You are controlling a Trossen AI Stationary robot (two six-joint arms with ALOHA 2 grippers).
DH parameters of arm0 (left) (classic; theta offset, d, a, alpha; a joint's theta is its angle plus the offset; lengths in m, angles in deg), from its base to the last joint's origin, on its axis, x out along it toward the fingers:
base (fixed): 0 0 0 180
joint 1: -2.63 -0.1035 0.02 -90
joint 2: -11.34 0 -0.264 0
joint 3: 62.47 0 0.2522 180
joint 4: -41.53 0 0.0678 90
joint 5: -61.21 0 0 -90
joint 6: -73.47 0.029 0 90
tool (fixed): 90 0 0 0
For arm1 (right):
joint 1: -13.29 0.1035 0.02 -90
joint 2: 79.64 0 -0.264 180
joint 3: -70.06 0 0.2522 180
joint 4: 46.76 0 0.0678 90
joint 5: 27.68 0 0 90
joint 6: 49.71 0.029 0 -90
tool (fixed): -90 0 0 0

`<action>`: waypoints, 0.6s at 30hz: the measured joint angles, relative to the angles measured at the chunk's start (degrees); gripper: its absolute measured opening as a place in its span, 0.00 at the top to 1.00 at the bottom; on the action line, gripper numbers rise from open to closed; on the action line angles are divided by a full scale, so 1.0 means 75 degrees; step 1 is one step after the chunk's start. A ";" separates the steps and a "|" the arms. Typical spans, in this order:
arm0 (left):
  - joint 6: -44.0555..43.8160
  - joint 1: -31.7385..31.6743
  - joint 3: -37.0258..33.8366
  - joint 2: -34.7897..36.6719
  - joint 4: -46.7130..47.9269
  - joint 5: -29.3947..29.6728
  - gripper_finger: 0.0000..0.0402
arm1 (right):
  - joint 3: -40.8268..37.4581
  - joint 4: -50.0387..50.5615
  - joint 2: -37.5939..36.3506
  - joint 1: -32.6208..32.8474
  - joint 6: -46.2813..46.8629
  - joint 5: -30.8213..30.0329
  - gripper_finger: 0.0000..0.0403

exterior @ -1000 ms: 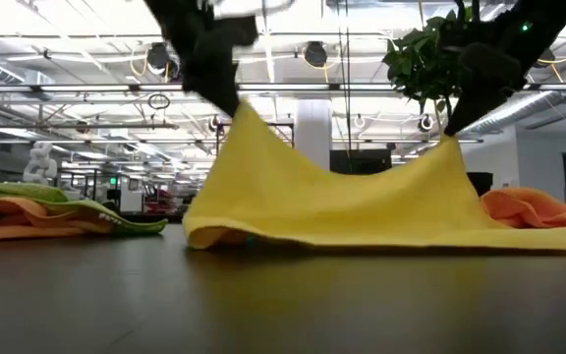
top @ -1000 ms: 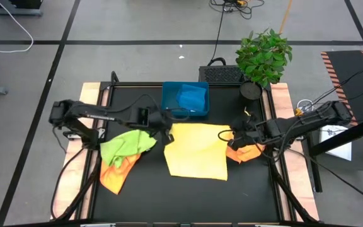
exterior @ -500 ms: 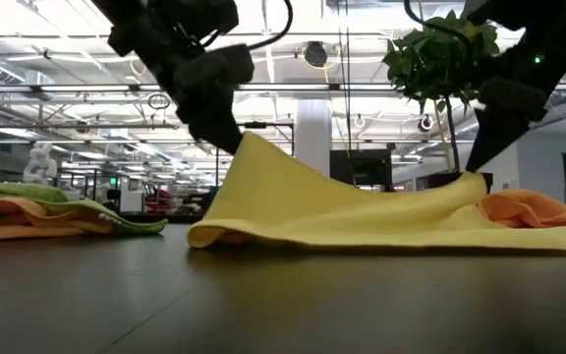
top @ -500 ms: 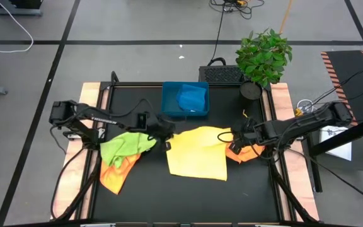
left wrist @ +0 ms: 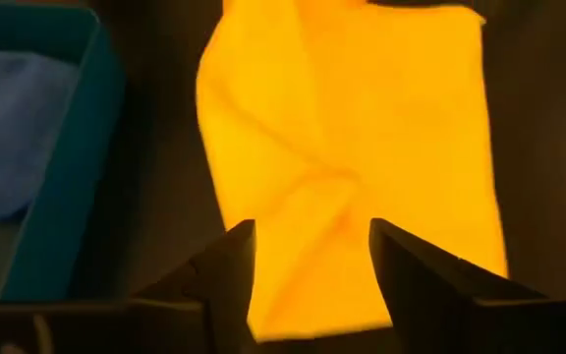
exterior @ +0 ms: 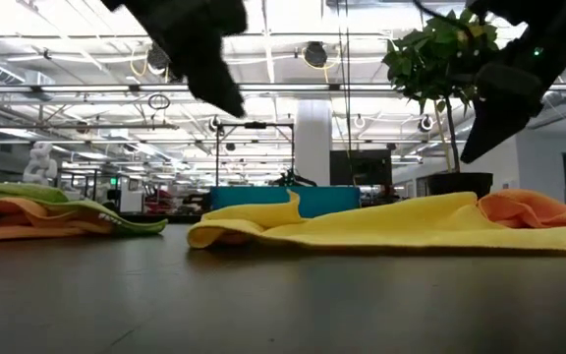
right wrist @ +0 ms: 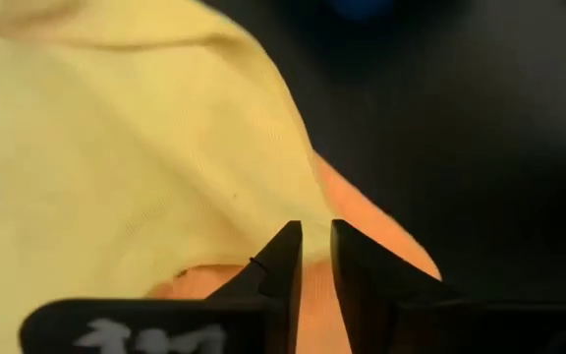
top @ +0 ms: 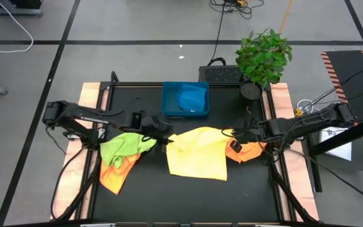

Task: Fold microfiber towels
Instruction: Fold the yellow microfiber cloth

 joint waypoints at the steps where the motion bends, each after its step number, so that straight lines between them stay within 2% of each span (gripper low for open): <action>1: -0.0033 0.0088 0.0000 0.0122 0.0153 0.0020 0.49 | 0.0000 -0.0065 -0.0113 0.0000 -0.0034 -0.0003 0.86; 7: -0.0672 0.1189 -0.0261 0.0345 0.0263 0.0089 0.49 | -0.0001 -0.0653 -0.0725 0.0088 -0.0195 0.0186 0.82; 10: -0.1184 0.1974 -0.0735 0.0153 -0.0231 0.0743 0.48 | -0.0028 -0.2047 -0.0717 0.0413 -0.0579 0.0813 0.81; 14: -0.1831 0.2988 -0.1388 -0.0240 -0.1433 0.1657 0.48 | -0.0131 -0.3911 -0.0143 0.1078 -0.1396 0.1223 0.81; 18: -0.2385 0.3749 -0.1708 -0.0618 -0.2337 0.2290 0.48 | -0.0132 -0.4532 0.0731 0.1441 -0.1694 0.1218 0.81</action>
